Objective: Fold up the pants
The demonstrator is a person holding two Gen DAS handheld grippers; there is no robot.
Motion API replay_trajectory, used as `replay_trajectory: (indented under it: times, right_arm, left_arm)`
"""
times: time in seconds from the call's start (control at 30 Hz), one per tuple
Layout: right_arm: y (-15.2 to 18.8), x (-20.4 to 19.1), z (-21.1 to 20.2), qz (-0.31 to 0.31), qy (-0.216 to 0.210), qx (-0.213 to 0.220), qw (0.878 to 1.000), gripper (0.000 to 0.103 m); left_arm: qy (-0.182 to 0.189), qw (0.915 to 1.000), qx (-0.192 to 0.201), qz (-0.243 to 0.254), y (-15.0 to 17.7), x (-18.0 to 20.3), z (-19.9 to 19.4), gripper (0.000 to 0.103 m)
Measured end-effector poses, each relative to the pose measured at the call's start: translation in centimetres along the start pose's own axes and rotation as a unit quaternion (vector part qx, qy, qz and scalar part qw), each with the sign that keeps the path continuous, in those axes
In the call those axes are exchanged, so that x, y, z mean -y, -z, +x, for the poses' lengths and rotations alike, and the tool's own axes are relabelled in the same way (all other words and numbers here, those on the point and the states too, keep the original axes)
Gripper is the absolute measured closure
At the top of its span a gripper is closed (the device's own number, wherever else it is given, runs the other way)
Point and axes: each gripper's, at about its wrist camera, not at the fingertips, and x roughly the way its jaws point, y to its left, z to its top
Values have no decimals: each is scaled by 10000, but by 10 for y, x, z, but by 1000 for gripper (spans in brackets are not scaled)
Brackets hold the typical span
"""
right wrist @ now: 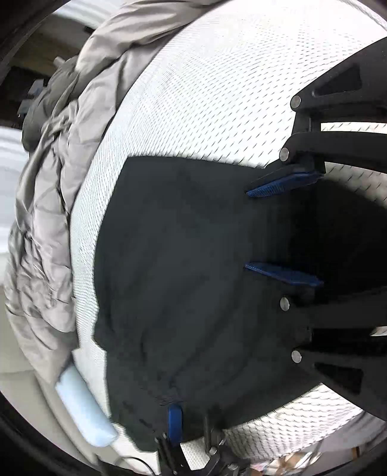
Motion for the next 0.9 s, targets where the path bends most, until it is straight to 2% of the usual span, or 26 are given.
replay_trajectory:
  times: [0.03, 0.07, 0.1, 0.17, 0.23, 0.27, 0.37, 0.4, 0.47, 0.5, 0.57, 0.63, 0.7, 0.73, 0.8, 0.9]
  right_arm:
    - [3, 9, -7, 218, -141, 110, 9996, 50]
    - [5, 19, -14, 467, -272, 240, 9983, 40]
    - [7, 24, -22, 667, -421, 386, 9961, 36]
    - [11, 33, -32, 951, -657, 644, 9912, 24]
    - [14, 42, -38, 1250, -873, 754, 9854, 22]
    - [16, 41, -40, 1344, -941, 769, 9835, 22]
    - [17, 42, -38, 1450, -959, 719, 9821, 22]
    - [19, 38, -38, 1428, -950, 694, 9827, 22]
    - [17, 31, -33, 1353, -986, 652, 9837, 22]
    - [15, 28, -32, 1299, -1000, 643, 9844, 22]
    - [14, 26, -30, 1199, -1001, 642, 9856, 22]
    - [14, 22, -27, 1118, -996, 607, 9869, 22]
    - [14, 19, -23, 1096, -1023, 560, 9871, 22]
    - [13, 18, -22, 1083, -1031, 549, 9872, 22]
    - [13, 15, -21, 1029, -1027, 547, 9879, 22]
    - [11, 13, -21, 974, -1003, 582, 9885, 22]
  left_arm:
    - [-41, 9996, 105, -249, 4, -12, -13, 33]
    - [-107, 9980, 250, -569, 9, -26, -26, 30]
    - [-254, 9945, 391, -939, 15, -44, -39, 24]
    - [-532, 9837, 627, -1599, 28, -77, -59, 23]
    - [-679, 9670, 752, -2336, 42, -117, -70, 22]
    - [-729, 9527, 748, -2854, 52, -140, -72, 22]
    - [-722, 9251, 676, -3667, 73, -191, -64, 23]
    - [-581, 9159, 727, -3906, 78, -206, -61, 23]
    - [-465, 9021, 885, -4197, 77, -226, -59, 23]
    - [-466, 8984, 890, -4275, 72, -236, -59, 23]
    - [-469, 8929, 854, -4395, 62, -252, -58, 31]
    - [-664, 8773, 754, -4693, 58, -272, -54, 70]
    - [-778, 8665, 702, -4880, 56, -291, -51, 96]
    - [-774, 8687, 765, -4832, 54, -292, -54, 98]
    - [-1069, 8839, 921, -4460, 40, -279, -61, 101]
    - [-1347, 9086, 1224, -3760, 12, -233, -85, 102]
